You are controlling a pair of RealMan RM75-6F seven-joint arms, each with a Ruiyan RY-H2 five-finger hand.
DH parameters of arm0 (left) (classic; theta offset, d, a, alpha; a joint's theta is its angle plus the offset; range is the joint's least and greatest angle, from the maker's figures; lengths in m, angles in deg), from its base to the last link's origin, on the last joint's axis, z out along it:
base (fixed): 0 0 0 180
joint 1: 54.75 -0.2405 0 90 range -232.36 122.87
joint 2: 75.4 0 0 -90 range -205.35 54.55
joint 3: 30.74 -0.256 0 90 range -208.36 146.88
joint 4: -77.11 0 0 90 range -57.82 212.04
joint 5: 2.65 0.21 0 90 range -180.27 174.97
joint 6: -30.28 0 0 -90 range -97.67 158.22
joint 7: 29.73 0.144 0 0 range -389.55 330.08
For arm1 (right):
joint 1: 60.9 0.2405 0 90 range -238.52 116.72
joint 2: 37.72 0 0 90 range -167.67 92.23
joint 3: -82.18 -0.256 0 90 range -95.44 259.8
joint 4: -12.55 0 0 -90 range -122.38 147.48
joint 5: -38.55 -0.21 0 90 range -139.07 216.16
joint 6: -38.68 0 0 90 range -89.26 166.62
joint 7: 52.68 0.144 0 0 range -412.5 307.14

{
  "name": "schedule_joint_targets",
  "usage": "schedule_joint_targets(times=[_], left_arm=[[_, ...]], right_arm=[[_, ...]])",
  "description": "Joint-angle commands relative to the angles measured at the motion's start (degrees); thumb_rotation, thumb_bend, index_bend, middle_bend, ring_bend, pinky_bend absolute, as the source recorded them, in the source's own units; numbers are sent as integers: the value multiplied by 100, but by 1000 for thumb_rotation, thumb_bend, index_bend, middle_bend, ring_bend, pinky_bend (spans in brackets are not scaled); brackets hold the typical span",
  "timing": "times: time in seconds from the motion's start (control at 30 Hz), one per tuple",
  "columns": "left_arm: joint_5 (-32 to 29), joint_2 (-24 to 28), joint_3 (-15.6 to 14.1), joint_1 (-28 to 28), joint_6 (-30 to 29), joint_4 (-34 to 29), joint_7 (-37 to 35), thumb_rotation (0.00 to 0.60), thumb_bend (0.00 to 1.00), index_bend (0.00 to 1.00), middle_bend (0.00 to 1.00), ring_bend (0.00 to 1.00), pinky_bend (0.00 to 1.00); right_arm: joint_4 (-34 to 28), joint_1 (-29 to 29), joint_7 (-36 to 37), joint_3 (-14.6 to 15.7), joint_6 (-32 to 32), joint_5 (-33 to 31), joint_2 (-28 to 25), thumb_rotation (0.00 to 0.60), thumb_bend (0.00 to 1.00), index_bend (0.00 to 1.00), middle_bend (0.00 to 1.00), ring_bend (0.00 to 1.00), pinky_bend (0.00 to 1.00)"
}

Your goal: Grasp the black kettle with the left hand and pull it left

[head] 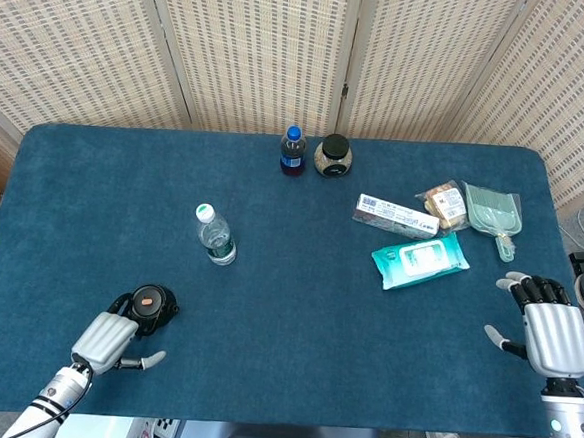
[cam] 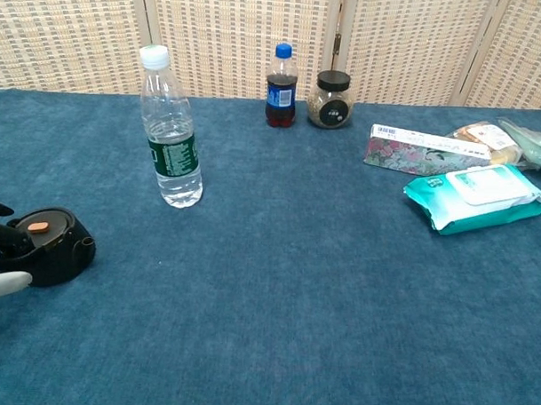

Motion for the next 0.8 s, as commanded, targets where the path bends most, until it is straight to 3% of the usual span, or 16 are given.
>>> schedule_joint_targets(times=[0.03,0.4,0.8], left_arm=[[15,-12,-9,-1,14,19,-15,78,152,376,502,500,0],[154,-86,-39,-10,39,94,-159,84,151,410,523,511,0],[204,-141,27,59,160,186,-429,90,151,576,704,645,0]], right_arm=[[0,0,0,0,0,0,0,600,137,321,278,223,171],[0,0,0,0,0,0,0,600,137,321,278,223,150],[0,0,0,1,1,0,0,600,136,321,278,223,141]])
